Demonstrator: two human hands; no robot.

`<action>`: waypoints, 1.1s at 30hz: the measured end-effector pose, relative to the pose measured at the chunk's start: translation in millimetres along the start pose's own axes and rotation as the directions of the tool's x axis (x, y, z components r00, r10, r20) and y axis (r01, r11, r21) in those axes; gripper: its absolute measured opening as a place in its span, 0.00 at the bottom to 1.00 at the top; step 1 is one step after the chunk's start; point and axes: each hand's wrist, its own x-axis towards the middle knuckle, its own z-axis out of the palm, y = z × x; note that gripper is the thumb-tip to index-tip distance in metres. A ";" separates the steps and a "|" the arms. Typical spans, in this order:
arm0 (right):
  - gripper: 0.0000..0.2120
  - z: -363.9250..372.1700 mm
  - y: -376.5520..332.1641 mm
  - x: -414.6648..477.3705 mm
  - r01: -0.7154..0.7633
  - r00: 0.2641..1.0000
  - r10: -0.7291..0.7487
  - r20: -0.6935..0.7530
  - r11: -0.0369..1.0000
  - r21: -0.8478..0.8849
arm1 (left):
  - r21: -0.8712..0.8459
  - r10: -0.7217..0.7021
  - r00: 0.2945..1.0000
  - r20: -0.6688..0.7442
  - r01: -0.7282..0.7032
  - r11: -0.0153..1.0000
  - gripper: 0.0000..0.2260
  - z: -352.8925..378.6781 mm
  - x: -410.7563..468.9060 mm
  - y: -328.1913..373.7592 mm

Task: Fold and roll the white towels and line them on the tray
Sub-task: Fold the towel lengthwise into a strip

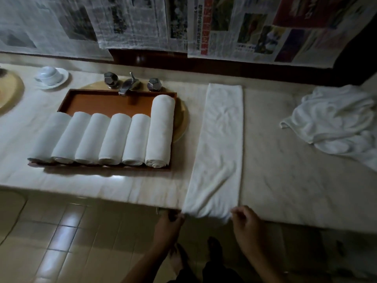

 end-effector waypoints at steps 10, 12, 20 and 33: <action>0.12 50.2 40.6 -12.3 -0.503 0.819 0.458 0.345 0.863 0.050 | -0.037 0.202 0.964 0.174 -0.198 0.979 0.26 15.3 16.1 -20.2; 0.05 45.5 31.2 -17.8 -0.535 0.796 0.468 0.384 0.841 0.084 | -0.039 0.230 0.949 0.217 -0.227 0.973 0.19 14.6 9.6 -14.9; 0.10 29.7 16.4 -47.5 -0.657 0.754 0.546 0.365 0.608 0.446 | -0.228 0.193 0.963 0.188 -0.148 0.962 0.07 17.0 -7.9 -2.4; 0.06 23.4 46.2 -50.3 -0.452 0.887 0.461 -0.016 0.877 0.166 | 0.254 0.253 0.958 0.134 -0.280 0.926 0.14 7.5 -9.1 -13.8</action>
